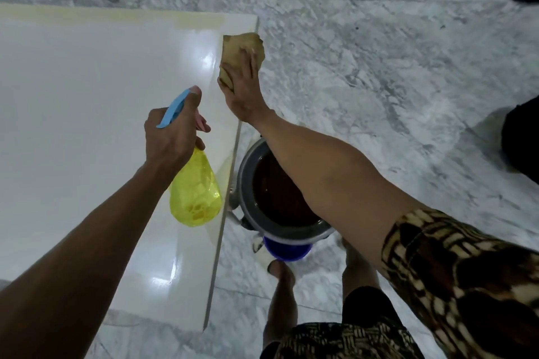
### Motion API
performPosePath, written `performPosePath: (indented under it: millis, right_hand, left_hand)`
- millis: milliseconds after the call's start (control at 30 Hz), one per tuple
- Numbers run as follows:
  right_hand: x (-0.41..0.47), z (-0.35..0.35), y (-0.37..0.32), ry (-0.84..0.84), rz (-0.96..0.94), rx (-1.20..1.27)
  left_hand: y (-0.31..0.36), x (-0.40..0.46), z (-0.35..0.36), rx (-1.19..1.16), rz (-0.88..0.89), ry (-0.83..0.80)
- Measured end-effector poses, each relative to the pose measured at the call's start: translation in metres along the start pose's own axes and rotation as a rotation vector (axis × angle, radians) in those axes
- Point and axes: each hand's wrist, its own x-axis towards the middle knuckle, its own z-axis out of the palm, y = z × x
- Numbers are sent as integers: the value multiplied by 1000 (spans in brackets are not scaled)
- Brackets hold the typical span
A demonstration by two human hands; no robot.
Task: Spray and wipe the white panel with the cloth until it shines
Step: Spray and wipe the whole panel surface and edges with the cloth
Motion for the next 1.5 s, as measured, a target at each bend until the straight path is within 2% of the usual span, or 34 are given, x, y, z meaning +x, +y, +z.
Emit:
performPosePath:
  millis: [133,300,433,667,833,1100,1500]
  right_hand:
    - [-41,8,-13,-23,40,1]
    - [-100,29,-31,29,-10,-8]
    - [-135,45,-45,20,58,-11]
    - [-206,64,-69,0,91,40]
    - [-263,71,-86,5,30,-82]
    - [-360,98,-112,-22,-4,130]
    - [-487,124,-156,-62,36,150]
  left_hand:
    - [-13,-21,-10,7,59,-54]
    - [-41,-57,-30,34,101,-116]
    - [-72,-85,-44,66,94,-139]
    - [-127,-137,-63,82,23,-83]
    - [-159,-187,-69,76,-6,-42]
    - [-203,-259,-81,-39,-112,34]
    - [-258,-337,-134,-38,-12,-11]
